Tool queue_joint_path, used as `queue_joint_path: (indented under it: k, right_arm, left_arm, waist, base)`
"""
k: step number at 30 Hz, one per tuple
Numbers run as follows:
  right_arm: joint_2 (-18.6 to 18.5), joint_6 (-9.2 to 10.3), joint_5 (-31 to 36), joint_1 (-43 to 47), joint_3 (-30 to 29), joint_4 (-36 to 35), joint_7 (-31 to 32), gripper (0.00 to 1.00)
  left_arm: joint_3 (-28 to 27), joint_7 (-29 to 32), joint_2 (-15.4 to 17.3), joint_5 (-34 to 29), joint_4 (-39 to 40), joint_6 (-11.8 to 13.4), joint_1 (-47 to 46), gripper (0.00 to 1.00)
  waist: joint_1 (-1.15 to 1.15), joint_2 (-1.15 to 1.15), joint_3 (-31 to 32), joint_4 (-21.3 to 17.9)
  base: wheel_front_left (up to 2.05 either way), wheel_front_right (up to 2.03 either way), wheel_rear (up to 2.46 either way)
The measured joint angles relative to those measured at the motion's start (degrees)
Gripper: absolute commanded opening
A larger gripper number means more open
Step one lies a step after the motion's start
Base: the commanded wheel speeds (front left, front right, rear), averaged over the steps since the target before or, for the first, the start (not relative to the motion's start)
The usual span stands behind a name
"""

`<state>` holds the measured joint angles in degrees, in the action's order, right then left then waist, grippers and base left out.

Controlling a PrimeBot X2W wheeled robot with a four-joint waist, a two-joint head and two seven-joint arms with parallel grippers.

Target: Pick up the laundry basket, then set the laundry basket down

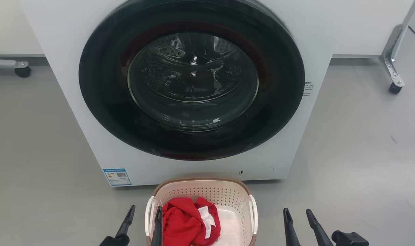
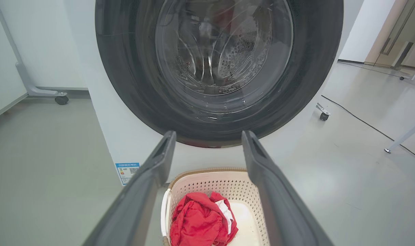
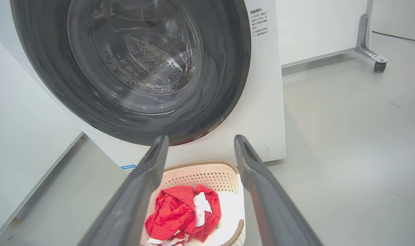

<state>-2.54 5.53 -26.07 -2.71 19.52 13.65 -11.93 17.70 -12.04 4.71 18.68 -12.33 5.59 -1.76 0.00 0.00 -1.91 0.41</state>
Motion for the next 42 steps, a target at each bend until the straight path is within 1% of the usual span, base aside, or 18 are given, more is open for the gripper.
queue_joint_path:
  k: [6,11,17,21,42]
  right_arm:
    - [-0.05,1.01,4.97,-0.01,1.67,0.0,-1.56,1.0]
    - [-0.12,1.55,8.06,-0.01,2.68,-0.04,-2.35,1.0]
    - [-0.14,1.55,7.92,0.01,2.24,-0.24,-2.35,1.0]
    - [-0.15,1.55,7.83,0.07,2.04,-0.6,-2.35,1.0]
    - [-0.15,1.59,7.36,1.25,1.3,-2.36,-2.35,1.0]
  left_arm:
    - [0.56,-1.45,-0.4,-4.9,-0.19,1.03,0.07,1.0]
    - [0.8,-2.27,-0.65,-7.36,-0.25,1.54,0.38,1.0]
    - [-0.46,-2.27,-0.83,-7.1,-0.51,1.54,1.16,1.0]
    - [-0.9,-2.27,-1.07,-5.66,-0.49,1.54,1.19,1.0]
    - [-2.07,-2.27,-1.25,-5.1,0.04,1.54,2.24,1.0]
  waist:
    - [0.0,0.0,-0.09,0.0]
    - [0.0,0.0,0.04,0.04]
    - [0.0,0.0,0.51,0.03]
    - [0.0,0.0,0.91,0.0]
    - [0.0,0.0,1.9,-0.05]
  base:
    - [0.0,0.0,0.0]
    - [0.0,0.0,0.0]
    - [0.0,0.0,0.0]
    - [0.0,0.0,0.0]
    - [0.0,0.0,0.0]
